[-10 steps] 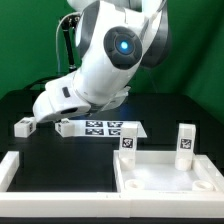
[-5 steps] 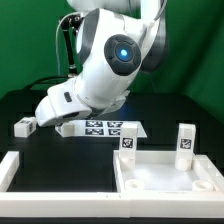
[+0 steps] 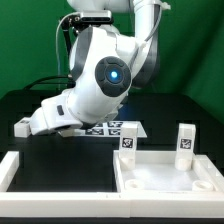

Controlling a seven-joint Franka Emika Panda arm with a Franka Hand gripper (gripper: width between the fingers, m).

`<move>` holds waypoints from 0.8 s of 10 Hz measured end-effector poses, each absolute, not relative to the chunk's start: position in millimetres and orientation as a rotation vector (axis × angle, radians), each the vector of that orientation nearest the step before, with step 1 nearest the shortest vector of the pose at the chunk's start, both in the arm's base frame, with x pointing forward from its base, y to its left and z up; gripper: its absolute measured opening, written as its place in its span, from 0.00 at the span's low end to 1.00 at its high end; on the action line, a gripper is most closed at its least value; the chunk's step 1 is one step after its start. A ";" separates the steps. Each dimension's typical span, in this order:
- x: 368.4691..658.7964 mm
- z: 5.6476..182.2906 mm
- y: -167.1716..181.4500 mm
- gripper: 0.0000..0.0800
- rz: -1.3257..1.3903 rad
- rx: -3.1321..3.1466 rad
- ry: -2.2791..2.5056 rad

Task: Assemble square table

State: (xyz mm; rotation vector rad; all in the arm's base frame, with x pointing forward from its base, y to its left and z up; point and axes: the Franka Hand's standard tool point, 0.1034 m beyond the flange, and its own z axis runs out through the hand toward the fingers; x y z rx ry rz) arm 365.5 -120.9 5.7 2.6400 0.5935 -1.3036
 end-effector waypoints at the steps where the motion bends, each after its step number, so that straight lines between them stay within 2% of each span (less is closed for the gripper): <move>1: 365.4 5.6 -120.9 0.66 -1.304 2.640 0.594; 2: 365.3 5.5 -120.9 0.48 -1.305 2.640 0.594; 3: 365.3 5.6 -120.9 0.36 -1.305 2.639 0.594; 8: 365.3 5.6 -120.9 0.36 -1.305 2.639 0.594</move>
Offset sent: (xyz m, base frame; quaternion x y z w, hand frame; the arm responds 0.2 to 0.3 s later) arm 0.0000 0.0000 0.0000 0.0000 0.0000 0.0000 1.0000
